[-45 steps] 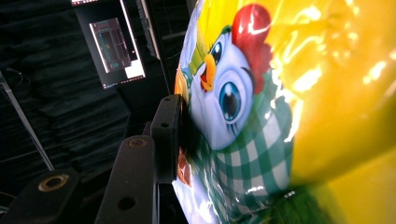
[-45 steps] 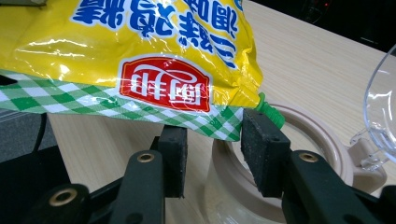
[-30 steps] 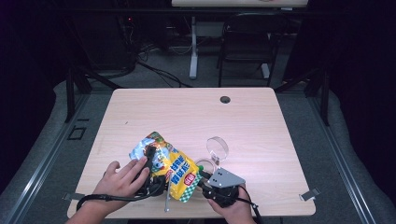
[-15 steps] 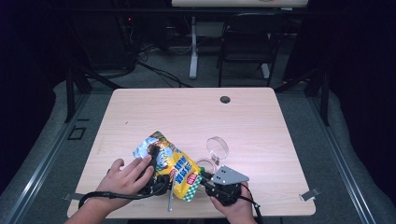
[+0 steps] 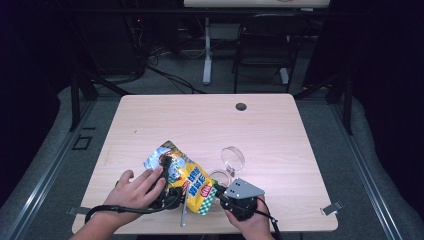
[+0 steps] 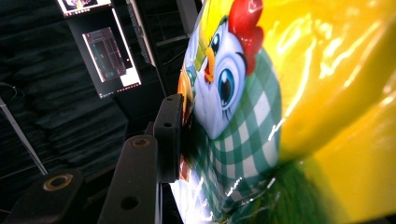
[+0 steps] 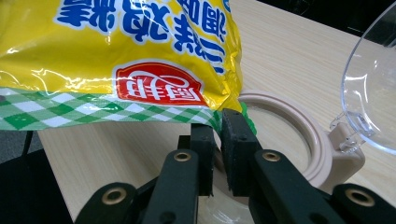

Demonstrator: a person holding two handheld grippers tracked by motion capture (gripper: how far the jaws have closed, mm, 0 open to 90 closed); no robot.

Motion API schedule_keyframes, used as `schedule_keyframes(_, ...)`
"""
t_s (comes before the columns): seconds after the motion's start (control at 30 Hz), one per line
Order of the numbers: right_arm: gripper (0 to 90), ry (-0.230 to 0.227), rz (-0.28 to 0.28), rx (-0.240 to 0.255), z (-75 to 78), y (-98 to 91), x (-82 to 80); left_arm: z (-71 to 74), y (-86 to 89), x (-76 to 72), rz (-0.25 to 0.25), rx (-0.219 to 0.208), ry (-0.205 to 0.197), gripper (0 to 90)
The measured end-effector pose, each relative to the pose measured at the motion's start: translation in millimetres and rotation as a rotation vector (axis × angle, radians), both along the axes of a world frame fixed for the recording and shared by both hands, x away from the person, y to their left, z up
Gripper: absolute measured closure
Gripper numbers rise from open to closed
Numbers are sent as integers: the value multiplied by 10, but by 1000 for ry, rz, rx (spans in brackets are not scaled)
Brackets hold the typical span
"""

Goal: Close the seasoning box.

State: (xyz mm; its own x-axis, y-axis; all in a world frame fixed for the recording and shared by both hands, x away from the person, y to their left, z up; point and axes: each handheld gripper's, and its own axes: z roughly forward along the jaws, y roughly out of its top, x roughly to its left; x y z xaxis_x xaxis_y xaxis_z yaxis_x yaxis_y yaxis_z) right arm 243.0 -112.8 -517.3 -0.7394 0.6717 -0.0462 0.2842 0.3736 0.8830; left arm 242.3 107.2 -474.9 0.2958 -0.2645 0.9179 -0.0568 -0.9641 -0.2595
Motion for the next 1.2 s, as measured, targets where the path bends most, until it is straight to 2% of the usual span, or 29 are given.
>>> schedule_keyframes(0.67,860,-7,-16,15,-5,-25,-7,34,-48,-3,-11,13,-10,622)
schedule_keyframes(1.2,861,-8,-39,19,-12,-48,11,58,-97,-48,-37,41,-42,634)
